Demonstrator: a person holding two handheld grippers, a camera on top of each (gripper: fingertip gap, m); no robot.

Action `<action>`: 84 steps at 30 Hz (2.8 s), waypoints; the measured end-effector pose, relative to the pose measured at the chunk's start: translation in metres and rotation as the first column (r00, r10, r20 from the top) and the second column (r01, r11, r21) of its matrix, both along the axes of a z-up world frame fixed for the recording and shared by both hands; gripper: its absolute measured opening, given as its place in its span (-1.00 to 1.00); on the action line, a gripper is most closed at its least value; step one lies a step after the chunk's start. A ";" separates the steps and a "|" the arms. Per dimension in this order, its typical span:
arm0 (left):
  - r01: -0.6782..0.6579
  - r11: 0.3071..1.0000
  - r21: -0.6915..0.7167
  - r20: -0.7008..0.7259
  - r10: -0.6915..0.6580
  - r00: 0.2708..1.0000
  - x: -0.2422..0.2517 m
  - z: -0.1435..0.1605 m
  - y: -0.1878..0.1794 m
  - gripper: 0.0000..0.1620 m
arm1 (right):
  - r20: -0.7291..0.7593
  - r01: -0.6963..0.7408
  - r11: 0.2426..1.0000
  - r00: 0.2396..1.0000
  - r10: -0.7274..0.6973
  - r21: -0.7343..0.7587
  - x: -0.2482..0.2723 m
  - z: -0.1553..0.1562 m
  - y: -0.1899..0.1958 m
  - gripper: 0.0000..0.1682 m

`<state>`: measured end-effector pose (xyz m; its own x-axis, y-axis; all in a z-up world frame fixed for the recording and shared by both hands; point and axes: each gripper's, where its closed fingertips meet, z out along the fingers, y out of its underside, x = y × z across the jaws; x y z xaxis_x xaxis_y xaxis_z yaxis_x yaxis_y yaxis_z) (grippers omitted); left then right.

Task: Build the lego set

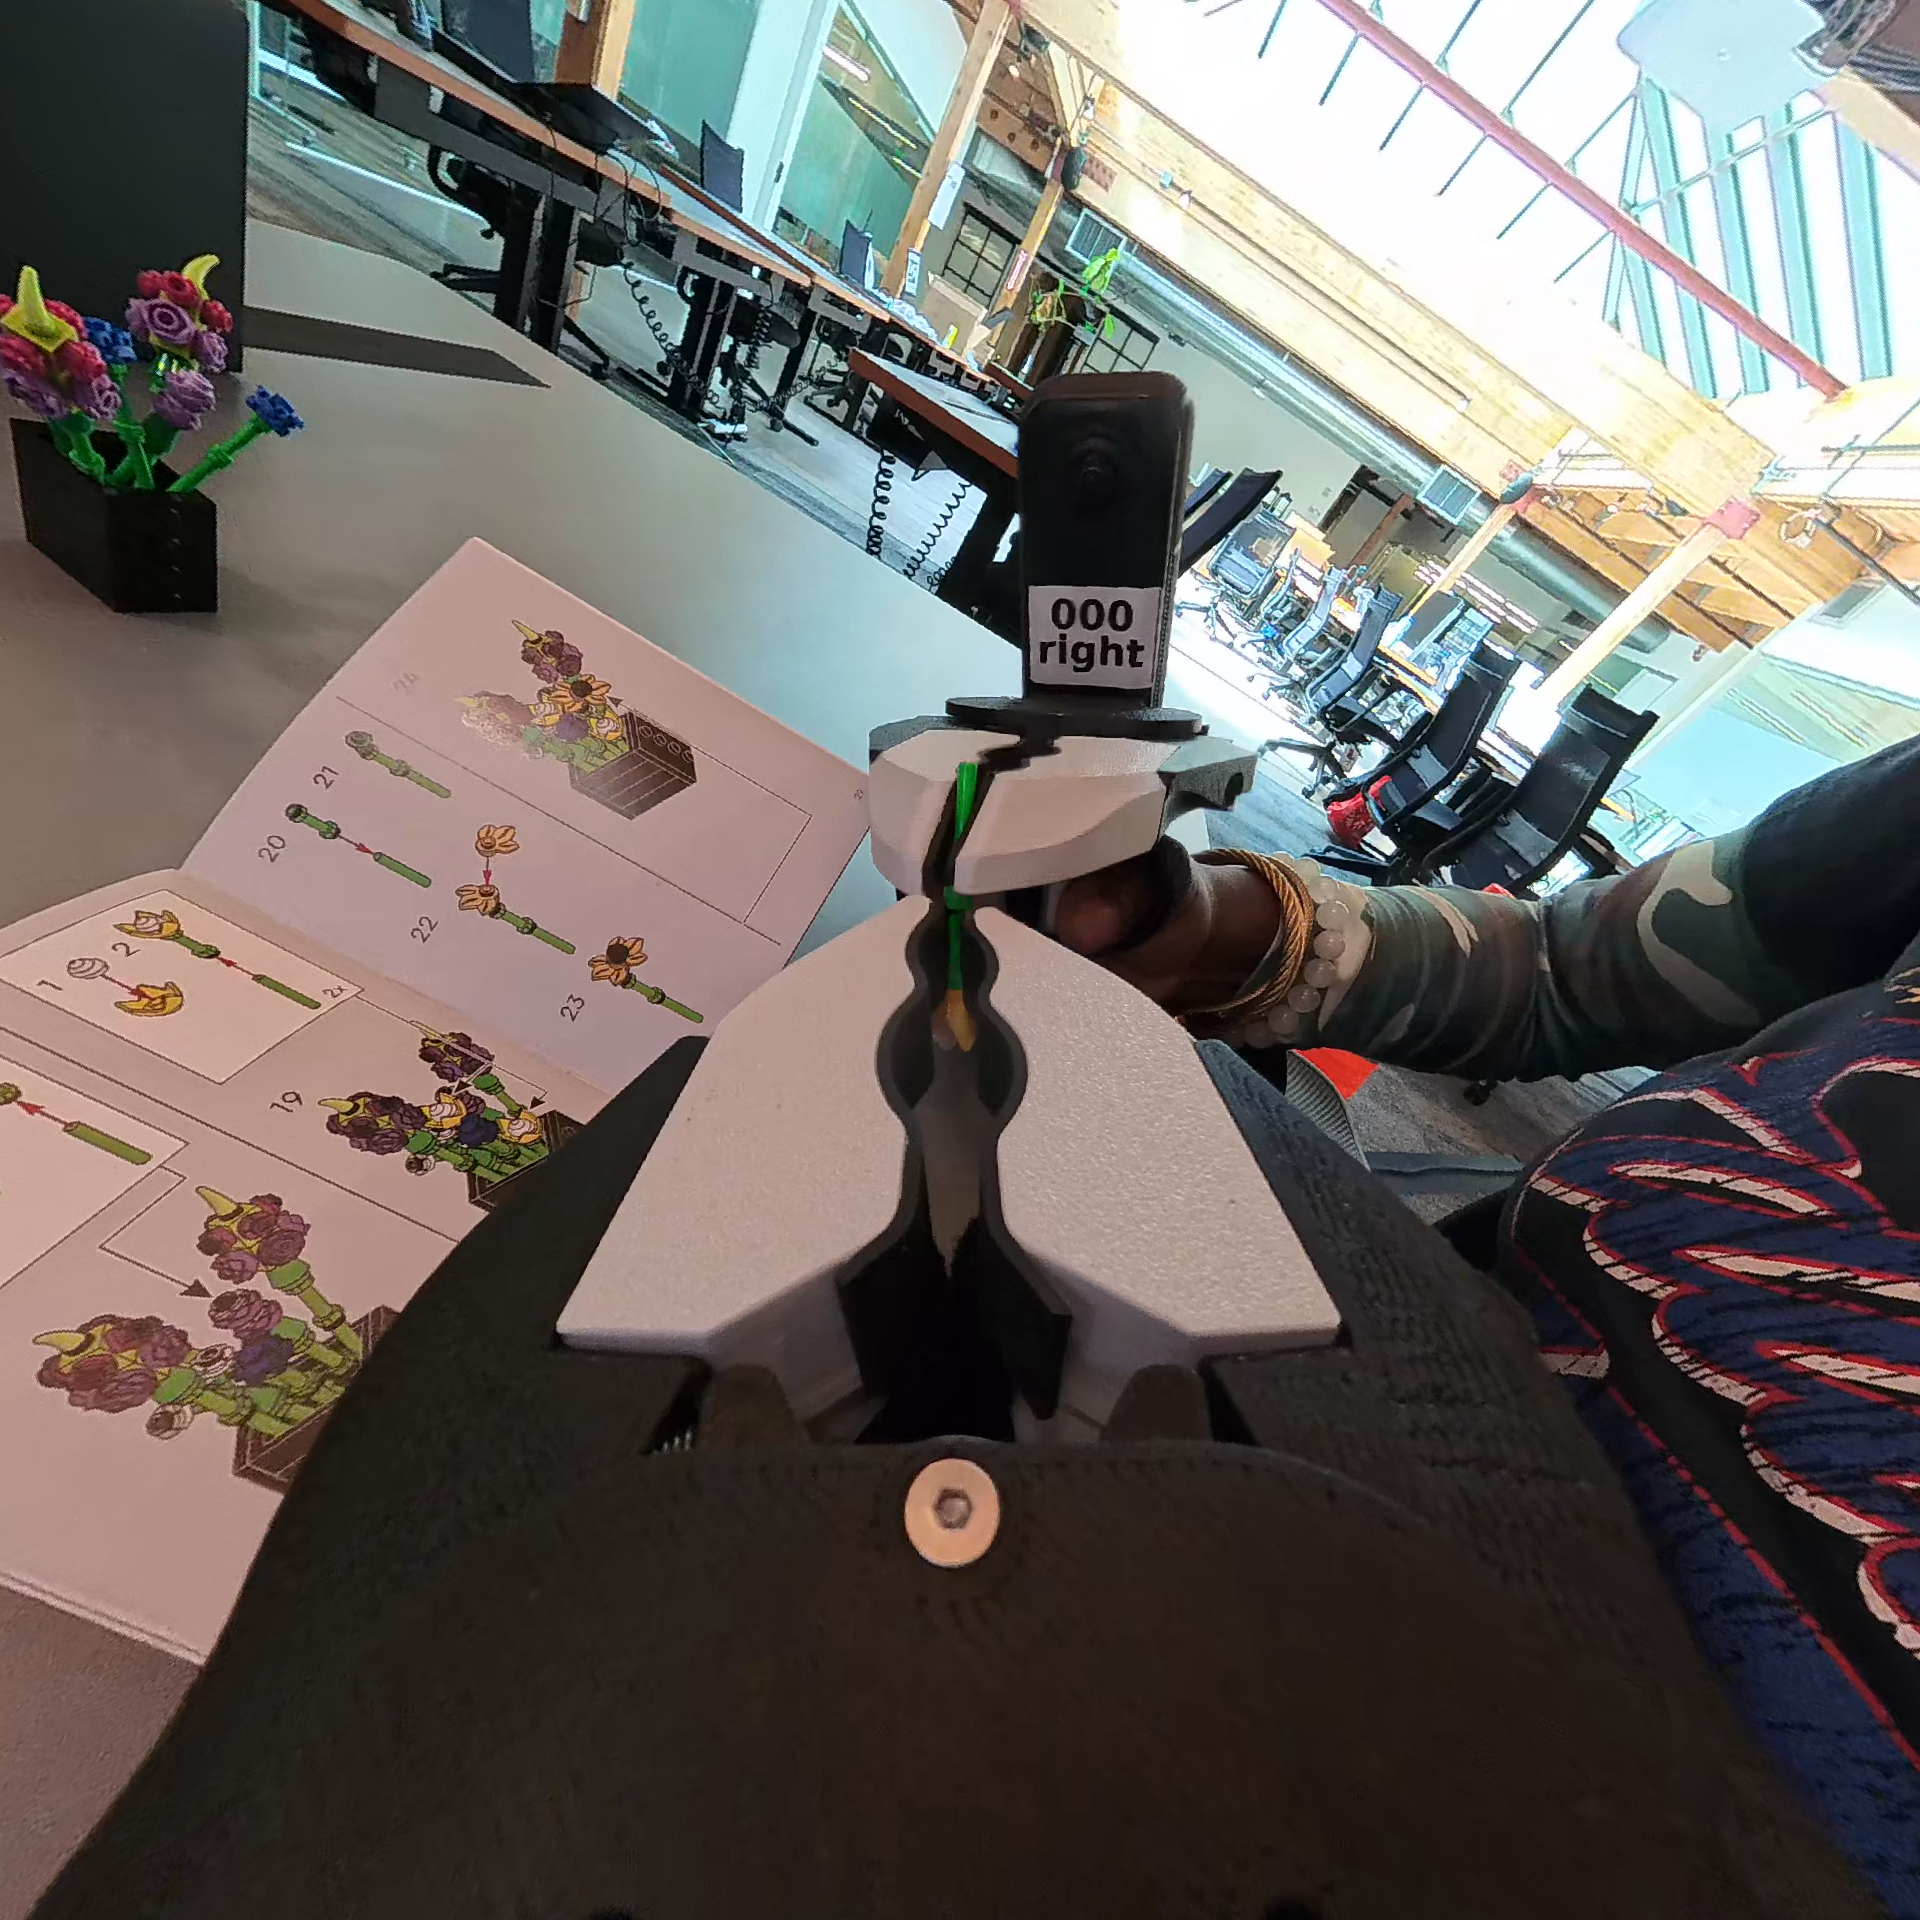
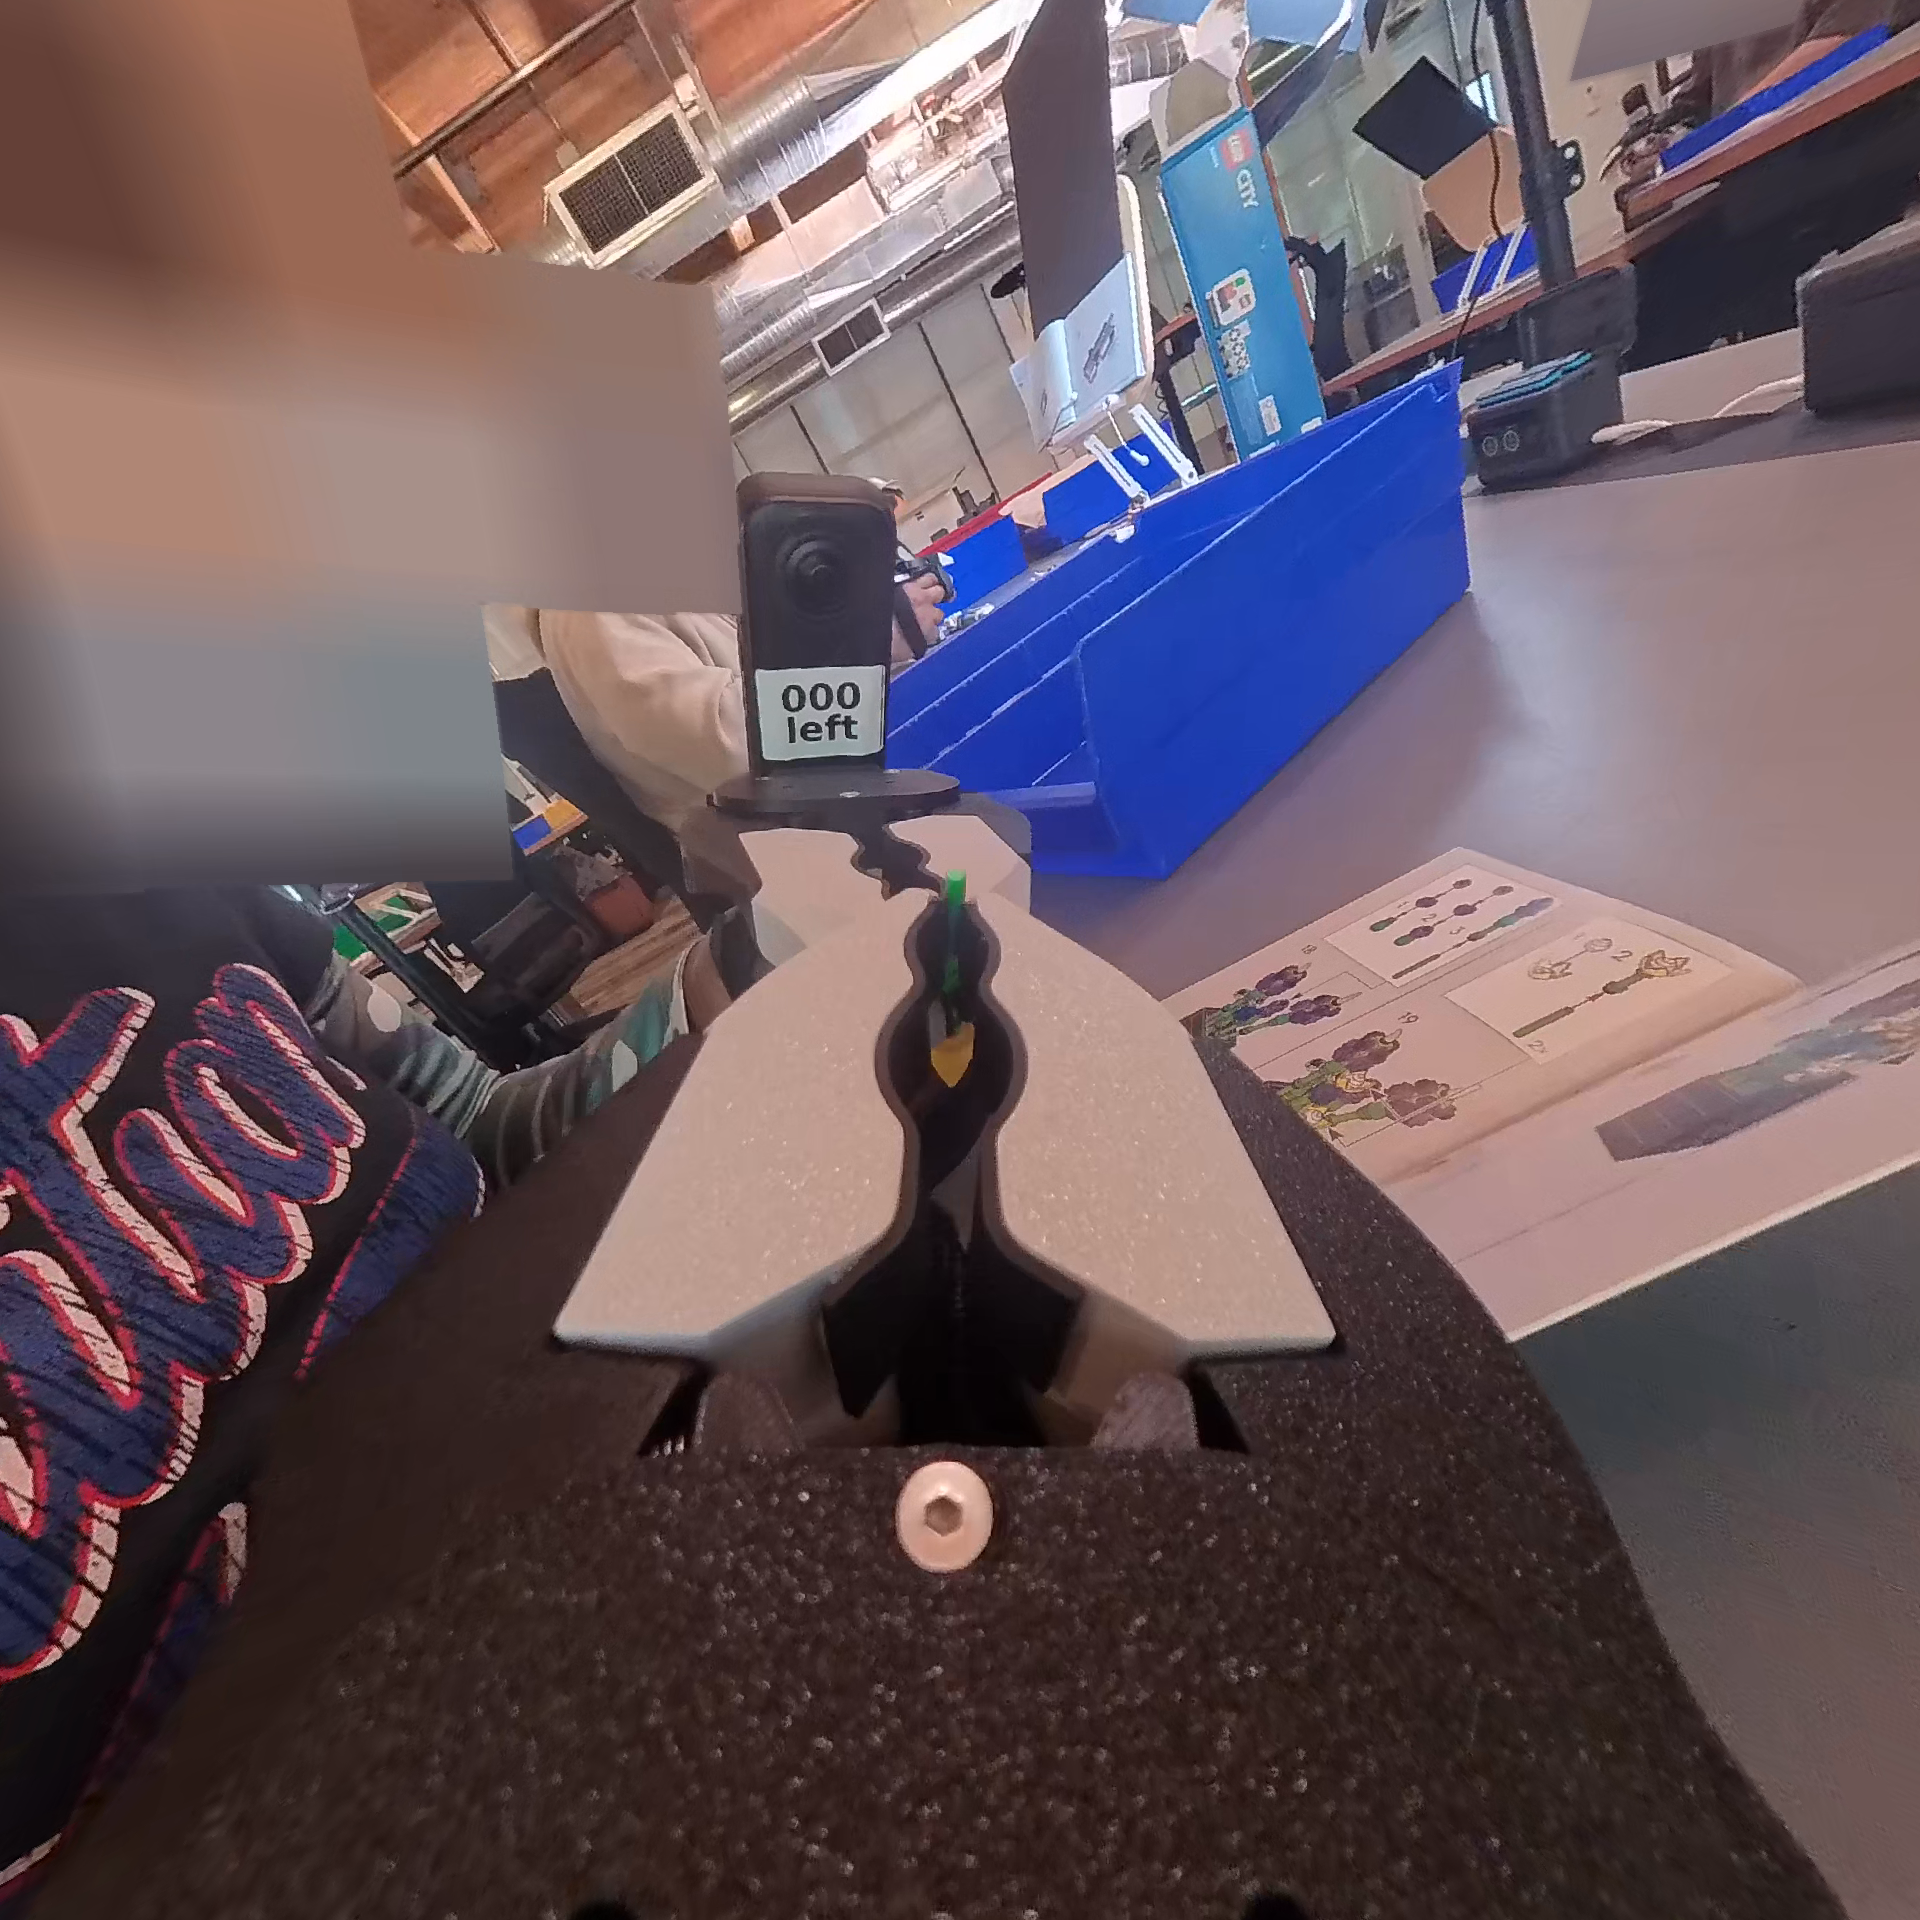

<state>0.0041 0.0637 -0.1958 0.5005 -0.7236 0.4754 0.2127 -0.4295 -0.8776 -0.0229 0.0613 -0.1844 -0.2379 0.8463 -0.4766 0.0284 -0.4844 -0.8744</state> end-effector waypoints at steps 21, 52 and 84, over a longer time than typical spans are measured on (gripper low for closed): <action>0.034 0.997 0.073 0.052 -0.037 0.998 -0.001 0.015 -0.005 -0.97 | -0.106 0.011 0.998 0.994 -0.004 0.066 0.007 0.023 0.003 -0.92; -0.368 0.518 0.772 0.193 0.362 0.912 -0.043 0.109 -0.033 -0.92 | -0.525 -0.475 0.316 0.846 -0.092 -0.821 -0.030 0.086 -0.025 -0.96; -0.094 0.681 0.726 -0.555 0.662 0.503 -0.047 0.062 0.008 -0.93 | 0.038 0.325 0.708 0.895 -0.444 0.627 -0.035 0.062 -0.016 -0.82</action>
